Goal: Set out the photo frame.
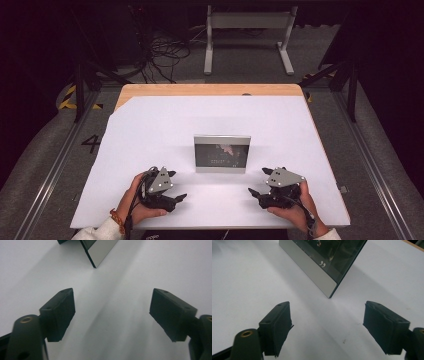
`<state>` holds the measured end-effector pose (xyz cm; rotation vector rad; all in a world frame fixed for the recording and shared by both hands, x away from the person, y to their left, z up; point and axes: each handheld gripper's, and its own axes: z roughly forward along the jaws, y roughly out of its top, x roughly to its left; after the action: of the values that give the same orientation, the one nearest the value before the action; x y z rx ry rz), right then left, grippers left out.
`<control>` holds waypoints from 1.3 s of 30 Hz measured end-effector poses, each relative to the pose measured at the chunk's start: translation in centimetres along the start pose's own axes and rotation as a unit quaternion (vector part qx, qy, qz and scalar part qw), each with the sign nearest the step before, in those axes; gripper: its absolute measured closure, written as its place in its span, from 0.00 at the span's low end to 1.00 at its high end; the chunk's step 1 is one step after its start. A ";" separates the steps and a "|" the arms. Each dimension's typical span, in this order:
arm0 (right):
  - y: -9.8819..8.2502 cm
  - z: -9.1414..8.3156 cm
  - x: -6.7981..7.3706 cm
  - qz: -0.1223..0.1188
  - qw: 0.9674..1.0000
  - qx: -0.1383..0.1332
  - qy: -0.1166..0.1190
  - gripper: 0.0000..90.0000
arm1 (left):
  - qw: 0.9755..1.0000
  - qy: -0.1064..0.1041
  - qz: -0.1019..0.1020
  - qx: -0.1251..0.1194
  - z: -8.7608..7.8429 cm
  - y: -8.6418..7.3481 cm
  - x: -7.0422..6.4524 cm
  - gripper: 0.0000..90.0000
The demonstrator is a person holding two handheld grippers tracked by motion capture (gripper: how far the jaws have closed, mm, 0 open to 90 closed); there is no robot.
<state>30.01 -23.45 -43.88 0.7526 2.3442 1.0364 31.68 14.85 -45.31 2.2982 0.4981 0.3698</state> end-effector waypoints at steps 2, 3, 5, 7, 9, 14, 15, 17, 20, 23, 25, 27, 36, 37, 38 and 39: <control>-0.1 0.0 0.0 -0.002 1.000 0.002 -0.001 0.21 | 1.000 0.000 -0.006 0.002 0.0 -0.2 -0.1 0.19; -0.2 0.0 0.0 -0.004 1.000 0.004 -0.003 0.20 | 1.000 -0.001 -0.010 0.004 0.0 -0.4 -0.1 0.17; -0.3 0.1 0.1 -0.008 1.000 0.007 -0.007 0.16 | 1.000 -0.008 -0.015 0.003 -0.1 -0.7 0.0 0.15; -0.4 0.2 0.0 -0.010 1.000 0.009 -0.013 0.12 | 1.000 -0.007 -0.020 -0.001 -0.2 -1.0 0.0 0.12; -0.5 0.2 0.0 -0.007 1.000 0.009 -0.013 0.10 | 1.000 -0.007 -0.025 -0.004 -0.3 -1.1 0.1 0.10; -0.8 0.3 -0.1 0.001 1.000 0.000 -0.005 0.06 | 0.999 -0.011 -0.032 -0.011 -0.3 -1.3 0.1 0.04; -0.8 0.3 -0.1 0.001 1.000 0.001 -0.002 0.06 | 0.999 -0.011 -0.031 -0.011 -0.3 -1.3 0.1 0.04; -0.8 0.4 -0.1 0.000 1.000 0.003 0.000 0.06 | 0.999 -0.009 -0.029 -0.008 -0.2 -1.3 0.1 0.04; -0.9 0.7 0.1 -0.005 1.000 0.008 0.002 0.06 | 0.999 -0.011 -0.032 -0.011 -0.2 -1.3 0.2 0.04; -1.1 0.9 0.2 -0.009 1.000 0.017 -0.003 0.06 | 0.999 -0.011 -0.035 -0.017 -0.3 -1.4 0.2 0.05; -1.1 0.8 0.2 -0.008 1.000 0.015 -0.003 0.06 | 0.999 -0.008 -0.033 -0.019 -0.5 -1.4 0.2 0.05; -1.0 0.7 0.2 -0.007 1.000 0.014 -0.007 0.07 | 0.999 -0.009 -0.035 -0.023 -0.6 -1.4 0.2 0.05; -1.0 0.6 0.2 -0.004 1.000 0.009 -0.004 0.07 | 0.999 -0.005 -0.030 -0.024 -0.5 -1.3 0.2 0.05; -1.0 0.6 0.1 -0.004 1.000 0.010 -0.004 0.07 | 0.999 -0.005 -0.030 -0.024 -0.5 -1.2 0.2 0.05; -1.0 0.6 0.2 -0.004 1.000 0.009 -0.004 0.07 | 0.999 -0.004 -0.030 -0.024 -0.5 -1.2 0.2 0.05; -1.0 0.6 0.2 -0.004 1.000 0.009 -0.003 0.07 | 0.999 -0.004 -0.030 -0.023 -0.5 -1.2 0.2 0.06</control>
<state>29.94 -23.61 -45.07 0.7510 2.3529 1.0098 31.32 16.01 -45.84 2.2346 0.5473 0.3390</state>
